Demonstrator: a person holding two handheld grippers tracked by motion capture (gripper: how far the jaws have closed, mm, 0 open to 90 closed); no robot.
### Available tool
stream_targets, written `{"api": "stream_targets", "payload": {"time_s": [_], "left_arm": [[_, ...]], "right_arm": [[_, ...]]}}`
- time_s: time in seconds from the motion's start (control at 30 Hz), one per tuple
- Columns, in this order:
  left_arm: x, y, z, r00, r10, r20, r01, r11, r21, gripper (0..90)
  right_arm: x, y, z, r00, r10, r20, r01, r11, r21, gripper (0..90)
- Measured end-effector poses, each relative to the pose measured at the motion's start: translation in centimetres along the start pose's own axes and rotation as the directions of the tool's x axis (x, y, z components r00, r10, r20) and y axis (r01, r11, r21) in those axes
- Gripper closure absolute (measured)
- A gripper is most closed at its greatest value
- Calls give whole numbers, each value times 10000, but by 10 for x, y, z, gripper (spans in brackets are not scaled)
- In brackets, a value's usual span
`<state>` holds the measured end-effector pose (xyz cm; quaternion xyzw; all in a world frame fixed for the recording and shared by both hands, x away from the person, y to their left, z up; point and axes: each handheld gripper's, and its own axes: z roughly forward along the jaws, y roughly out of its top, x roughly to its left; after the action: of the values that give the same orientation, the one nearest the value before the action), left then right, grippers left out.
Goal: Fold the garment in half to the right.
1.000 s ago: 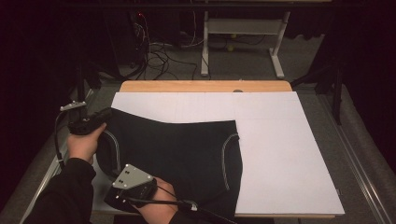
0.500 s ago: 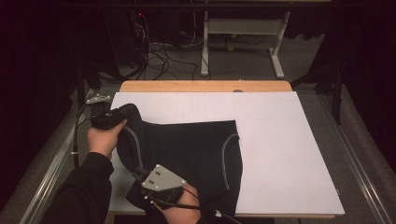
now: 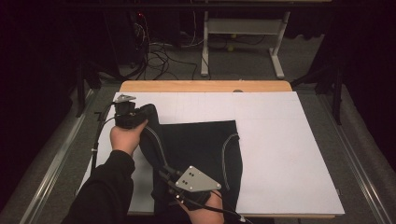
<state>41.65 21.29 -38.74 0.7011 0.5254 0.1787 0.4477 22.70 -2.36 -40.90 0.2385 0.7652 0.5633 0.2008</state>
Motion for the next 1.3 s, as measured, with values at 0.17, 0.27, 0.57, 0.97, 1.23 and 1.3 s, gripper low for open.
{"api": "stream_targets", "payload": {"time_s": [0.17, 0.27, 0.57, 0.97, 1.23, 1.3], "left_arm": [[-19, 5, 8, 9997, 227, 129, -228, 9997, 36, 752], [-32, 7, 14, 9988, 448, 197, -450, 9990, 88, 753], [-64, 6, 40, 9969, 713, 337, -725, 9968, 334, 753], [-100, 11, 64, 9932, 966, 654, -992, 9944, 378, 752], [-122, 11, 79, 9908, 1089, 798, -1138, 9917, 602, 750], [-126, 10, 83, 9912, 1062, 791, -1116, 9915, 669, 750]], "right_arm": [[-9, -8, -14, 9998, 6, 194, -7, 10000, 50, 794], [-14, -12, -23, 9995, 23, 308, -25, 10000, 43, 794], [-26, -27, -47, 9974, 100, 711, -116, 9997, 220, 792], [-43, -47, -68, 9931, 406, 1103, -465, 9976, 511, 791], [-50, -54, -88, 9891, 450, 1404, -535, 9969, 570, 790], [-54, -56, -93, 9872, 520, 1506, -613, 9964, 580, 790]]}}
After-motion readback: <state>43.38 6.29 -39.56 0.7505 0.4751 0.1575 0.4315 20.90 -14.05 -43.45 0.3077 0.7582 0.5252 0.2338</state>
